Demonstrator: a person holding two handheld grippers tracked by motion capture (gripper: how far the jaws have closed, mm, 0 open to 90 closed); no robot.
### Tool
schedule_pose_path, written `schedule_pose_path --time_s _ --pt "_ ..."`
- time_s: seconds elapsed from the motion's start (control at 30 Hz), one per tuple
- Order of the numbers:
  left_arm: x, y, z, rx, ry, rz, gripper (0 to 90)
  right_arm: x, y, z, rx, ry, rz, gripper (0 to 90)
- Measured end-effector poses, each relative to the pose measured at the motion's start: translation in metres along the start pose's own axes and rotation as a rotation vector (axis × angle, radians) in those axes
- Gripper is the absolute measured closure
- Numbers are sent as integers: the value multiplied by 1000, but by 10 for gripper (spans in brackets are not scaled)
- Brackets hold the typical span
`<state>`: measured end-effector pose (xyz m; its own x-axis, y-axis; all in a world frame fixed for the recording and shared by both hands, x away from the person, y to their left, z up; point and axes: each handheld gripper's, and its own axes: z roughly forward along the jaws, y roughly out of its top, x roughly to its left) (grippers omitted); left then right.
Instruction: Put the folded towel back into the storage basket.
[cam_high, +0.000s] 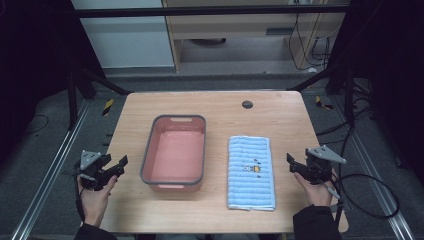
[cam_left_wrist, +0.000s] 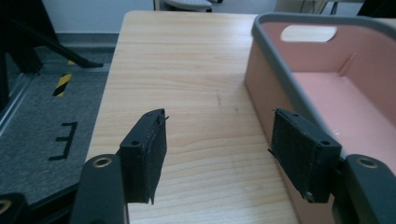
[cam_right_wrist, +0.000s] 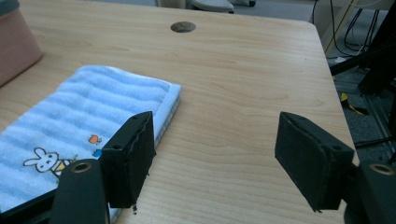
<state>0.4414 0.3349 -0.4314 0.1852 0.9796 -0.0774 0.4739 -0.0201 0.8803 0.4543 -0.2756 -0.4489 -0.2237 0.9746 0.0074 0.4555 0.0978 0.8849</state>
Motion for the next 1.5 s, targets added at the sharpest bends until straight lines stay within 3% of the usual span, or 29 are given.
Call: schedule_pose_path --time_s 0.17,0.57,0.9,1.03,1.3,1.5 --pt "-15 9 -8 -37 -25 34 341 -1 4 -7 -20 11 9 289" --pt "-35 23 -23 -91 -78 51 337 1 14 -18 -50 35 -6 280" --pt "-53 30 -25 -96 -111 92 335 6 24 -21 -77 80 5 289" --pt "-60 33 -26 -103 -121 101 340 11 26 -17 -61 95 -16 292" --pt "-78 39 -26 -113 -151 126 346 19 42 -15 -81 128 -45 314" --pt "-94 43 -22 -118 -186 134 349 24 55 -17 -110 134 -41 313"
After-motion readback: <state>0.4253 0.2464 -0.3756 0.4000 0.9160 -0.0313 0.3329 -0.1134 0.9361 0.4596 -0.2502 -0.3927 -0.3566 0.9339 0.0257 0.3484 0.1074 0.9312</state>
